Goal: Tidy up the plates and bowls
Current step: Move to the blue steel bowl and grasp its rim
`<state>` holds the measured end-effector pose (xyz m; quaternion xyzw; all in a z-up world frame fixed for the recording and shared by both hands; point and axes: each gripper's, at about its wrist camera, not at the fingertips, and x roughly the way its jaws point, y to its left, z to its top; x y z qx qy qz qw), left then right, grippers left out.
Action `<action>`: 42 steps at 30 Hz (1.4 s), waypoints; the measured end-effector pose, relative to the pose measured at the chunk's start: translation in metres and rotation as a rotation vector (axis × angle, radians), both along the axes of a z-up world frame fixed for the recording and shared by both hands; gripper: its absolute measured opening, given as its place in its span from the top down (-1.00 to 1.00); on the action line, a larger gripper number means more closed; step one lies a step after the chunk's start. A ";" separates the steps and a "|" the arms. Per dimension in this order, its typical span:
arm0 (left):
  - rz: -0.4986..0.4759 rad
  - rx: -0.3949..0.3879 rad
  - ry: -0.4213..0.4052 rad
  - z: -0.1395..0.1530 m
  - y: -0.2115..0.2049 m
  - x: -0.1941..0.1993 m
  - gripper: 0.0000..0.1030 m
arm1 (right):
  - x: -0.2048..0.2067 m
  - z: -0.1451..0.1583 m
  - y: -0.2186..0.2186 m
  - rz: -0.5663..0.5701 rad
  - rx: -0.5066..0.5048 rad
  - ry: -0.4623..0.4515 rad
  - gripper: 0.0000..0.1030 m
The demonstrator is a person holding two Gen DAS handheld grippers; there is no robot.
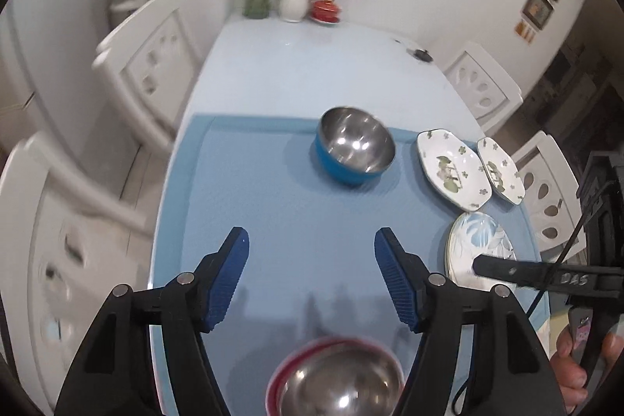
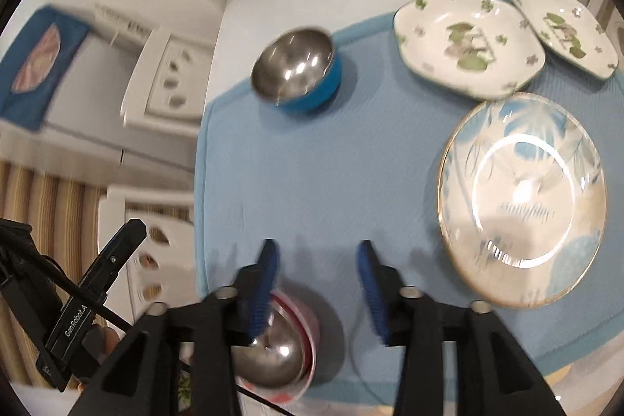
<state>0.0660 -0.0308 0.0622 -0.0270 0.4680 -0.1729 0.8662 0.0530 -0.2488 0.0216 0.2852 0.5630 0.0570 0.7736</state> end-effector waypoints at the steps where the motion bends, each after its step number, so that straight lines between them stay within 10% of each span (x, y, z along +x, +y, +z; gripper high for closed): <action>1: -0.017 0.002 -0.001 0.000 -0.006 0.011 -0.27 | 0.008 0.002 -0.007 -0.014 0.005 -0.015 -0.07; 7: -0.058 -0.014 0.063 -0.022 -0.030 0.075 -0.27 | 0.055 -0.011 -0.026 -0.031 0.005 -0.006 -0.08; 14: -0.094 -0.290 0.281 -0.068 -0.033 0.141 -0.22 | 0.116 -0.036 -0.017 -0.002 -0.039 0.008 -0.08; 28: -0.065 -0.257 0.356 -0.127 -0.059 0.188 0.31 | 0.182 -0.088 -0.011 0.025 -0.017 -0.005 -0.08; 42: -0.081 -0.193 0.338 -0.143 -0.066 0.189 0.63 | 0.196 -0.108 -0.006 0.035 -0.063 -0.010 0.48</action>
